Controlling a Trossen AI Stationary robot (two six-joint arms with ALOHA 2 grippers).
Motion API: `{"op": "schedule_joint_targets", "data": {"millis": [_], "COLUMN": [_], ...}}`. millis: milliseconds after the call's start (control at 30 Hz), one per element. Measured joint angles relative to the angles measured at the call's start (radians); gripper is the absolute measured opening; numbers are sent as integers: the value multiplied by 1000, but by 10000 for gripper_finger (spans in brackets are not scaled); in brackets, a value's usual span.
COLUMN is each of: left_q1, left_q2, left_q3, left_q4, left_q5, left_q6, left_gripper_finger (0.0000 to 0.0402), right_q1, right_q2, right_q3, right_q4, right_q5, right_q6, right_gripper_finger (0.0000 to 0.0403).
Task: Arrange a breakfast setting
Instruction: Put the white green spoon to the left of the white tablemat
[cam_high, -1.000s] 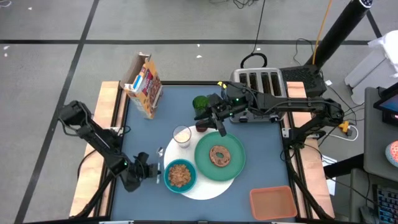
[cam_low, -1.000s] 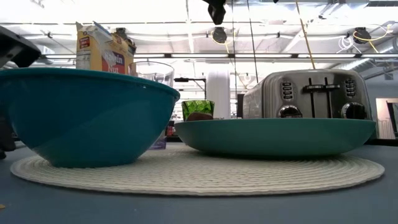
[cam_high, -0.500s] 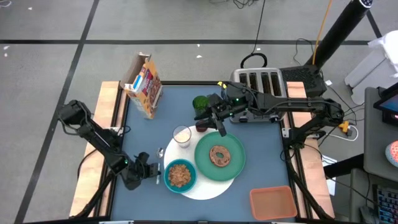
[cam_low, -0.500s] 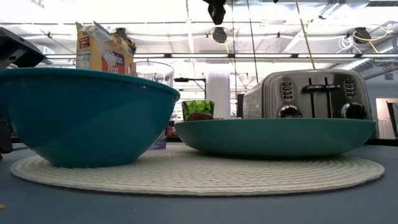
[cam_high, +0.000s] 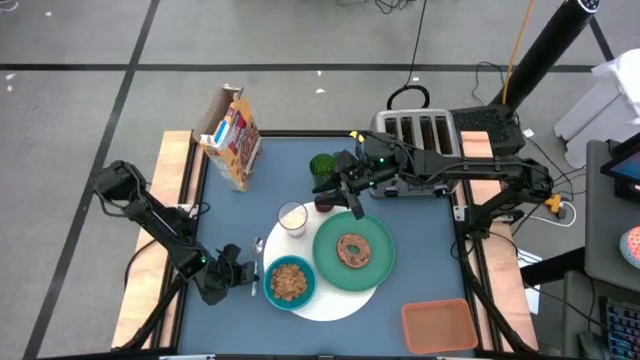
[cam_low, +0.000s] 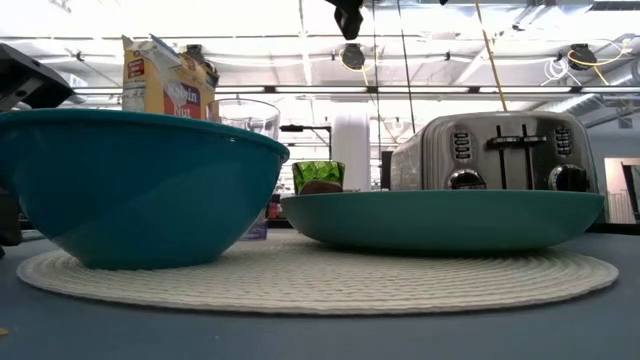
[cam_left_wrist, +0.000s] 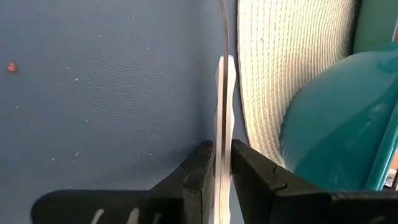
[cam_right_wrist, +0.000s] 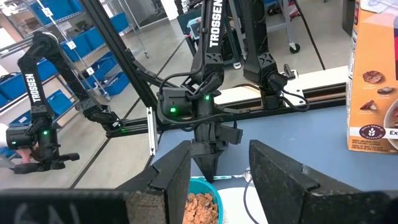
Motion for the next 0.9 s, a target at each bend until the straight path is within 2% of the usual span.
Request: {"op": "schedule_joint_targets", "data": {"millis": [900], "left_q1": [9], "left_q2": [0], "left_q3": [-1], "left_q4": [8], "left_q5": [26], "left_q6": [46], "left_gripper_finger": [68], "right_q1": [0], "right_q2": [0], "right_q3": [0], "right_q4": [0], "right_q5": [0], "right_q6": [0], "right_gripper_finger": [155]}}
